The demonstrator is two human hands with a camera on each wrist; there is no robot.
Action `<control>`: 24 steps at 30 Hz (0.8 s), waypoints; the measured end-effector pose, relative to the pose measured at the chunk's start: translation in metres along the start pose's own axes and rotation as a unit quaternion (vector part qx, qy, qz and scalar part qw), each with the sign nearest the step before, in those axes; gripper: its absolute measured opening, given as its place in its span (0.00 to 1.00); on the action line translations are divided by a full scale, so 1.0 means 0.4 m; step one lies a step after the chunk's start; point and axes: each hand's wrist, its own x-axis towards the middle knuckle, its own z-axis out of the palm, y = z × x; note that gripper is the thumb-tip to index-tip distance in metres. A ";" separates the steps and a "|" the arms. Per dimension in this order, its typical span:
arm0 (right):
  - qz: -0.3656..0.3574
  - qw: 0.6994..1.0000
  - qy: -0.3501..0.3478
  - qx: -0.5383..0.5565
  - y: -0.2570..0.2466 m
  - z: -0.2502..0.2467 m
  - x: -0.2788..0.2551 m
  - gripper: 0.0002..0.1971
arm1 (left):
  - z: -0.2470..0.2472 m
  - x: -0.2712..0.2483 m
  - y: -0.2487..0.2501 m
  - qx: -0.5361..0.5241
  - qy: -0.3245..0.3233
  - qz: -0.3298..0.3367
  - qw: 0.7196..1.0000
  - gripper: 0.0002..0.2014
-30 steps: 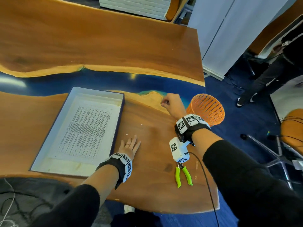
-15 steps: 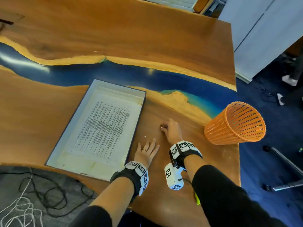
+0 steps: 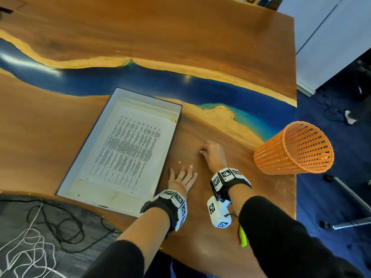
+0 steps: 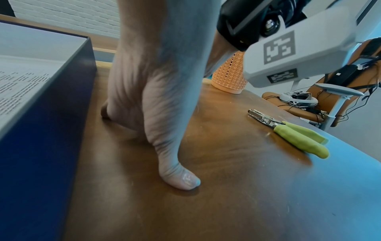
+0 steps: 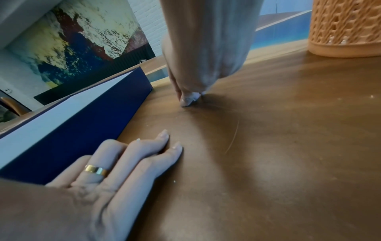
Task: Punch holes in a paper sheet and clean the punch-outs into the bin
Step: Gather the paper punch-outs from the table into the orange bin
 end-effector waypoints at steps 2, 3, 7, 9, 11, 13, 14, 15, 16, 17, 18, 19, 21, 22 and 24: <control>0.000 1.000 -0.008 -0.008 -0.002 0.002 0.007 0.06 | 0.000 -0.001 0.001 0.000 0.004 0.002 1.000 0.53; 0.001 1.000 -0.009 -0.008 -0.002 0.003 0.009 0.06 | 0.000 -0.001 0.001 0.000 0.005 0.003 1.000 0.53; 0.013 1.000 -0.004 -0.013 0.000 0.013 0.004 0.06 | 0.004 0.002 -0.001 0.005 0.003 0.003 1.000 0.55; 0.013 1.000 -0.005 -0.013 0.003 0.019 0.004 0.06 | 0.007 0.006 0.000 0.007 0.005 0.003 1.000 0.55; 0.012 1.000 -0.006 -0.017 0.001 0.025 0.003 0.07 | 0.009 0.008 0.000 0.008 0.008 0.004 1.000 0.55; 0.009 0.999 -0.010 -0.033 -0.004 0.030 -0.001 0.07 | 0.009 0.007 -0.001 0.009 0.010 0.005 1.000 0.54; 0.010 0.999 -0.018 -0.045 -0.007 0.031 -0.003 0.08 | 0.010 0.009 -0.001 0.009 0.011 0.006 1.000 0.53; 0.011 0.998 -0.030 -0.058 -0.009 0.030 -0.005 0.11 | 0.011 0.010 -0.002 0.008 0.012 0.008 1.000 0.54; 0.010 0.997 -0.040 -0.069 -0.010 0.030 -0.006 0.14 | 0.014 0.010 -0.003 0.006 0.013 0.007 1.000 0.55; 0.010 0.996 -0.046 -0.070 -0.010 0.028 -0.005 0.16 | 0.016 0.011 -0.005 0.003 0.015 0.007 1.000 0.56; 0.013 0.997 -0.048 -0.058 -0.006 0.030 -0.004 0.16 | 0.019 0.011 -0.007 -0.001 0.018 0.007 1.000 0.56; 0.023 0.998 -0.048 -0.038 -0.004 0.029 -0.004 0.15 | 0.023 0.012 -0.009 -0.005 0.023 0.008 1.000 0.55; 0.042 0.999 -0.035 0.002 0.004 0.028 -0.005 0.12 | 0.028 0.013 -0.014 -0.014 0.039 0.010 0.999 0.52; 0.050 0.998 -0.028 0.017 0.008 0.027 -0.008 0.09 | 0.029 0.012 -0.016 -0.017 0.046 0.013 0.999 0.51; 0.059 0.997 -0.026 0.038 0.011 0.020 -0.015 0.06 | 0.029 0.012 -0.020 -0.021 0.052 0.019 0.998 0.51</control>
